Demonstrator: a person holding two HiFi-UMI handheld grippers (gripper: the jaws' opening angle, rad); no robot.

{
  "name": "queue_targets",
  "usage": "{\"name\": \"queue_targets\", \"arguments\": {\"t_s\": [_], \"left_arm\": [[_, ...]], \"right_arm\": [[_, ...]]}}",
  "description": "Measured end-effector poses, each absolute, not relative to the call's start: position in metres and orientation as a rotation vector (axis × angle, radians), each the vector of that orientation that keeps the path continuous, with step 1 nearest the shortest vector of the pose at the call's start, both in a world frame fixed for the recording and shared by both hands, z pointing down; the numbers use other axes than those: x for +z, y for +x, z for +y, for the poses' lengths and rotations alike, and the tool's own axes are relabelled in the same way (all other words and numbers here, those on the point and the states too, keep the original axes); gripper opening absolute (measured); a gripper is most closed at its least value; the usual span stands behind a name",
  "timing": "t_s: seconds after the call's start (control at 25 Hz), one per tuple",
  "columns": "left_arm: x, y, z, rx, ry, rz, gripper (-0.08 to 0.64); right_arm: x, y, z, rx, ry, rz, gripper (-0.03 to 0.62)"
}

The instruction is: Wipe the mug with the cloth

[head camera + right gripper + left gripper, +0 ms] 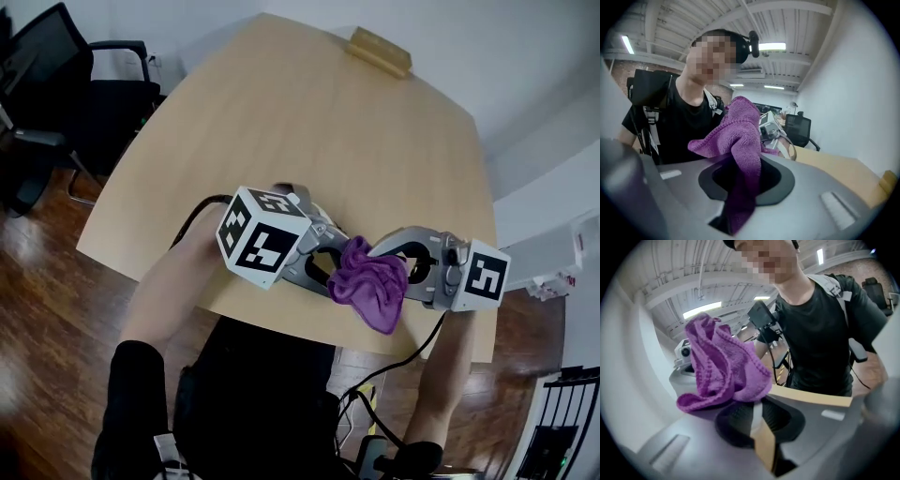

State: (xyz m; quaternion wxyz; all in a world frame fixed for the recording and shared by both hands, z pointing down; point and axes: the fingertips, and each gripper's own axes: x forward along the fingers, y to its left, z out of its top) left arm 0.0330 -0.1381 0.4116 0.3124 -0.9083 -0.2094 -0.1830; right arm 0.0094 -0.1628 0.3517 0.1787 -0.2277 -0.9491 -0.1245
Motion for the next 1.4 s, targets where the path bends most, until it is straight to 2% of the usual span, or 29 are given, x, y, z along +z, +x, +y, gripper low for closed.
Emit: {"name": "queue_targets", "arguments": {"t_s": [0.16,0.32,0.44,0.56,0.64,0.72,0.8,0.88,1.08,1.16,1.28,1.4], "left_arm": [[0.408,0.030,-0.133,-0.441,-2.389,-0.582,0.055],[0.374,0.027,-0.115,-0.165,-2.473,-0.629,0.055],[0.343,0.019,-0.116,-0.007,-2.524,-0.605,0.055],[0.311,0.004,-0.145,0.189,-2.629,-0.482,0.057],[0.269,-0.009,-0.168,0.536,-2.758,-0.379,0.057],[0.232,-0.034,-0.197,1.079,-2.871,-0.331,0.057],[0.223,-0.072,-0.234,1.671,-2.890,-0.311,0.057],[0.227,-0.099,-0.259,2.028,-2.831,-0.271,0.057],[0.234,-0.108,-0.272,2.091,-2.825,-0.132,0.028],[0.232,-0.110,-0.271,2.153,-2.803,-0.195,0.028],[0.223,-0.110,-0.256,2.199,-2.738,-0.353,0.028],[0.216,-0.108,-0.240,2.198,-2.696,-0.480,0.028]], "right_arm": [[0.345,0.004,-0.174,-0.126,-0.721,-2.823,0.077],[0.346,0.003,-0.208,0.111,-0.668,-2.988,0.077],[0.365,-0.004,-0.237,0.358,-0.435,-3.020,0.075],[0.375,-0.001,-0.283,0.578,-0.013,-3.059,0.077],[0.362,0.020,-0.316,0.871,0.283,-3.151,0.077],[0.341,0.048,-0.331,1.162,0.469,-3.312,0.077],[0.317,0.067,-0.323,1.268,0.544,-3.491,0.077],[0.291,0.068,-0.305,1.086,0.592,-3.637,0.077],[0.220,0.051,-0.253,0.060,0.807,-3.762,0.077],[0.209,0.036,-0.237,-0.181,0.828,-3.731,0.077],[0.222,0.005,-0.241,-0.269,0.826,-3.620,0.077],[0.248,-0.005,-0.271,-0.062,0.884,-3.536,0.076]]}}
